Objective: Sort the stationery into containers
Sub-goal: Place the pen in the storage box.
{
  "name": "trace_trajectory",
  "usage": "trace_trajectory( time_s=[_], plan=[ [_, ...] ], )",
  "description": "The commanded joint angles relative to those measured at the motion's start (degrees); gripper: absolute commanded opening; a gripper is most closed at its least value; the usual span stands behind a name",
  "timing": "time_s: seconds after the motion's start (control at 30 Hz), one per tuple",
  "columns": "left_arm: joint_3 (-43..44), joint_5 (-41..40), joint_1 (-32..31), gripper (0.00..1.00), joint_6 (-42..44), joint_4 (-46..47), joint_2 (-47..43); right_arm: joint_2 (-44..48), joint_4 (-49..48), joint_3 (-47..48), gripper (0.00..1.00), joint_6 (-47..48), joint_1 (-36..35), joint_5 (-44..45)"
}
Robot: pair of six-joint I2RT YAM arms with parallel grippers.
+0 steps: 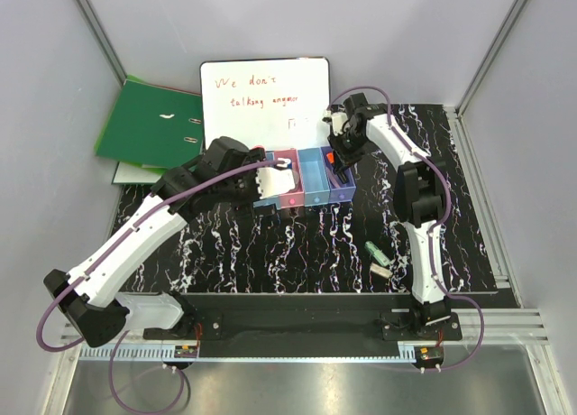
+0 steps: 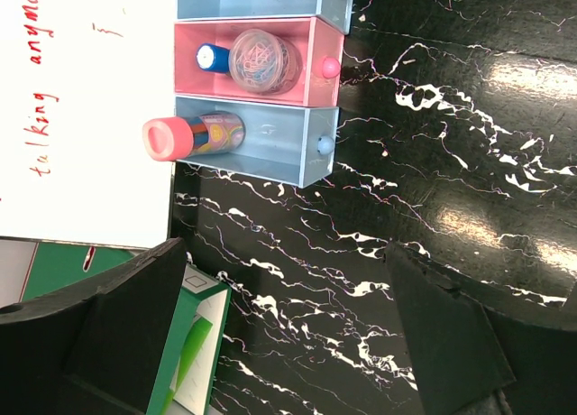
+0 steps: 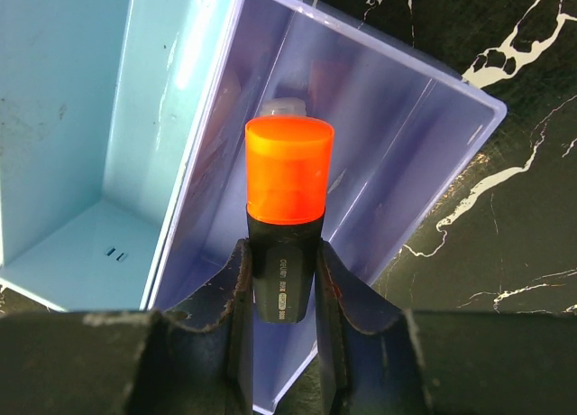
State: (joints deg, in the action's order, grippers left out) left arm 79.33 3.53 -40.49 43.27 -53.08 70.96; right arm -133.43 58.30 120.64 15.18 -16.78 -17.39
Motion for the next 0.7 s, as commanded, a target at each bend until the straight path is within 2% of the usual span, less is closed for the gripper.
trace_trajectory(
  time_s=[0.0,0.1,0.27,0.4,0.5,0.67],
  plan=[
    [-0.1,1.6,0.5,0.99,0.6,2.3,-0.6,0.3,-1.0,0.5,0.21,0.4,-0.3,1.3],
    [-0.1,1.7,0.7,0.99,0.6,2.4,-0.7,0.6,-1.0,-0.1,0.32,0.6,-0.5,0.9],
    [-0.1,1.7,0.9,0.99,0.8,2.4,-0.8,0.7,-1.0,-0.1,0.40,0.7,-0.8,1.0],
    [-0.1,1.8,0.9,0.99,0.8,2.5,-1.1,1.1,-0.9,-0.3,0.53,1.1,-1.2,0.9],
    [-0.2,2.0,1.0,0.99,0.7,2.5,-1.1,1.5,-0.9,-0.6,0.56,1.2,-1.4,1.0],
    [0.3,1.9,1.0,0.99,0.4,2.5,-1.4,3.5,-0.8,-0.8,0.55,1.4,-1.7,1.2]
  ],
)
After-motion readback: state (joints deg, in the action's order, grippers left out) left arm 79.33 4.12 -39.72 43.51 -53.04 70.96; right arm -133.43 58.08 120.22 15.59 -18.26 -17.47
